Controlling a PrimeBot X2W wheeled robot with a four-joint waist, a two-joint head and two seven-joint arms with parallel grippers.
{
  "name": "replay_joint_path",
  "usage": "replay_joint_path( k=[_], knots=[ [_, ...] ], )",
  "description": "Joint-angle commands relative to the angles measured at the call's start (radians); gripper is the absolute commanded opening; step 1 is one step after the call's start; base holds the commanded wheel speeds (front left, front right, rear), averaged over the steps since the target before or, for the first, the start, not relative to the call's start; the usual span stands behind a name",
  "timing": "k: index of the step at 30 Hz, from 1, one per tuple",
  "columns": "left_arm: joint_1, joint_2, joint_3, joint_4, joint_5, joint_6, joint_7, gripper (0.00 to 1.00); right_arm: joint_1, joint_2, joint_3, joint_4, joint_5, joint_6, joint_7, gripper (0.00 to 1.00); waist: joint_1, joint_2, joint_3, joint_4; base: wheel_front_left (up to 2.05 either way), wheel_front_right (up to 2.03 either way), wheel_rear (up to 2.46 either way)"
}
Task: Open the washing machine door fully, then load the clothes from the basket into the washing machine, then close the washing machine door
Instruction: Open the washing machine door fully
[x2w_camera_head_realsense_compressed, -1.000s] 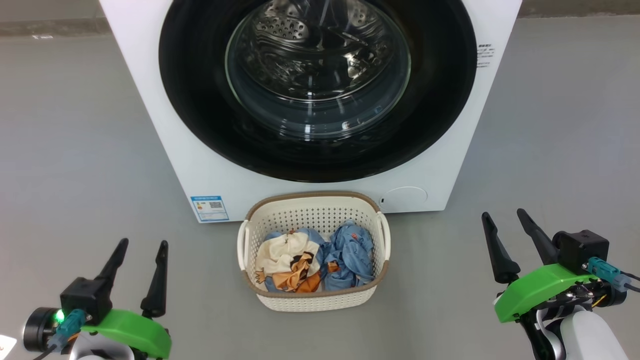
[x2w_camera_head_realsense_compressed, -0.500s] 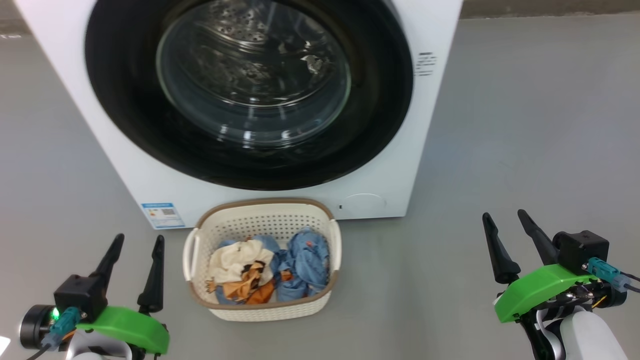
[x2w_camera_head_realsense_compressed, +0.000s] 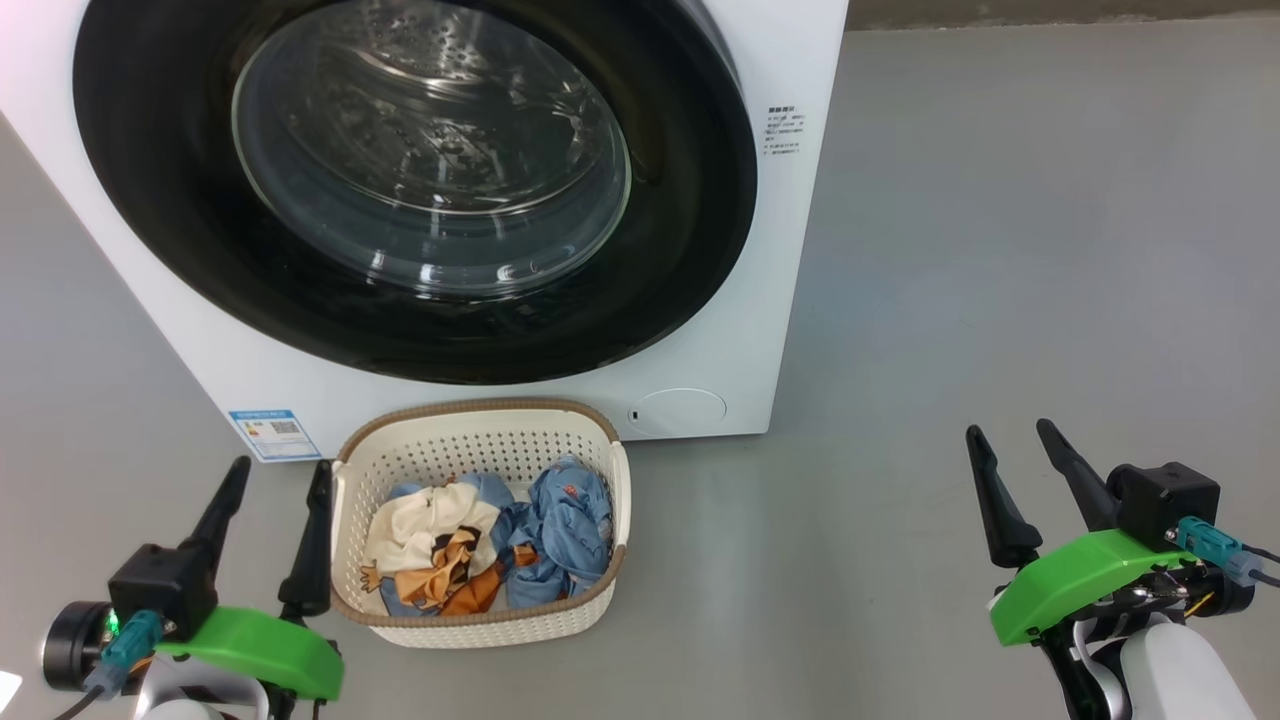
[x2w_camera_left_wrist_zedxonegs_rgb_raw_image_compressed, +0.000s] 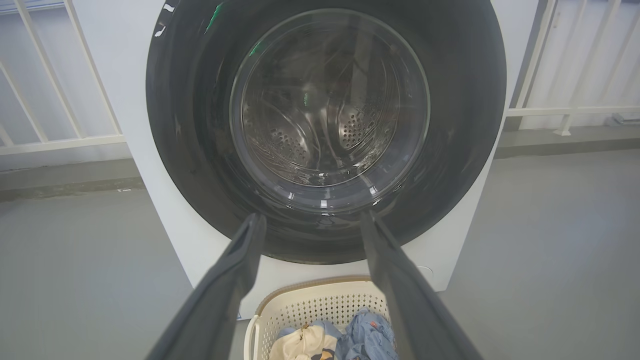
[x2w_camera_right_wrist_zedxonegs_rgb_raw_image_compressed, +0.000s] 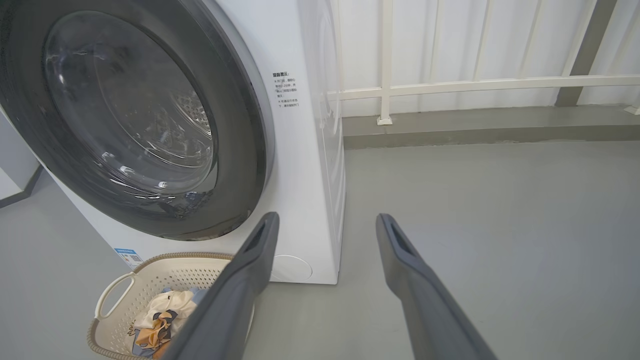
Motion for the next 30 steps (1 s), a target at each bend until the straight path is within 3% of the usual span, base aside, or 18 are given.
replay_joint_path(
  k=[1, 30],
  knots=[
    [-0.041, 0.025, 0.04, -0.029, 0.01, -0.002, -0.006, 1.0, -0.034, -0.001, 0.025, -0.022, 0.004, 0.01, -0.012, 1.0, 0.0, 0.0, -0.001, 0.0, 0.0, 0.0, 0.0],
    [-0.018, 0.012, 0.045, -0.054, 0.023, -0.018, -0.006, 1.0, -0.042, -0.004, 0.022, -0.026, -0.001, 0.01, -0.018, 1.0, 0.0, 0.0, 0.007, 0.001, 0.0, 0.0, 0.0]
  ],
)
